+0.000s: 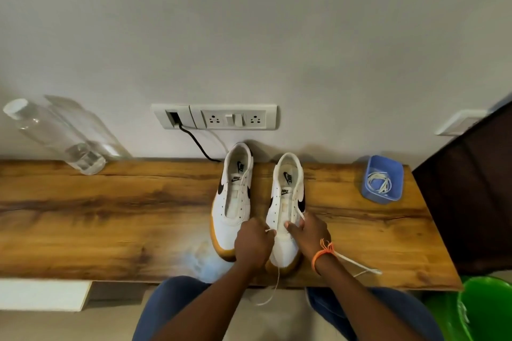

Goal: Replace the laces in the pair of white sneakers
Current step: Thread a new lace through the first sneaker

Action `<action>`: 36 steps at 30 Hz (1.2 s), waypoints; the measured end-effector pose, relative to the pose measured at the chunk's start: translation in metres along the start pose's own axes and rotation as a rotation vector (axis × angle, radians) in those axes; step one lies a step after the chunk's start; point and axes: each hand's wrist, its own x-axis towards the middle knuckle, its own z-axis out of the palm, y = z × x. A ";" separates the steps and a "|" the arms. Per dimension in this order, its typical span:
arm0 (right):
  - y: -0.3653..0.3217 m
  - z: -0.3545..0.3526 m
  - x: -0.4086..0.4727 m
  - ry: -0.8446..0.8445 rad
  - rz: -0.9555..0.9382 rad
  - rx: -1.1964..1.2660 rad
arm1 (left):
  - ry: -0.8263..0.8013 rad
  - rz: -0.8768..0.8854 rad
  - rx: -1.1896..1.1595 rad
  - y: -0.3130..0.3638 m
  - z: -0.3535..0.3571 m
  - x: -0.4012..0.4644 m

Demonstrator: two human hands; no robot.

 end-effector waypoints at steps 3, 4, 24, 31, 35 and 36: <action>-0.001 -0.001 0.000 0.002 -0.022 -0.024 | -0.025 -0.021 -0.017 -0.005 -0.010 0.004; -0.001 -0.003 0.000 -0.003 -0.020 -0.017 | -0.015 -0.035 -0.030 -0.006 -0.017 0.005; 0.006 -0.030 -0.001 -0.006 -0.029 0.467 | 0.066 0.030 -0.217 0.011 -0.050 0.012; -0.014 -0.021 0.014 -0.112 -0.025 0.527 | 0.041 0.052 -0.356 0.026 -0.036 0.035; -0.007 -0.010 0.020 -0.052 -0.134 0.295 | -0.018 0.078 -0.209 0.019 -0.021 0.042; -0.006 -0.009 0.020 -0.052 -0.160 0.275 | -0.037 0.068 -0.191 0.017 -0.019 0.042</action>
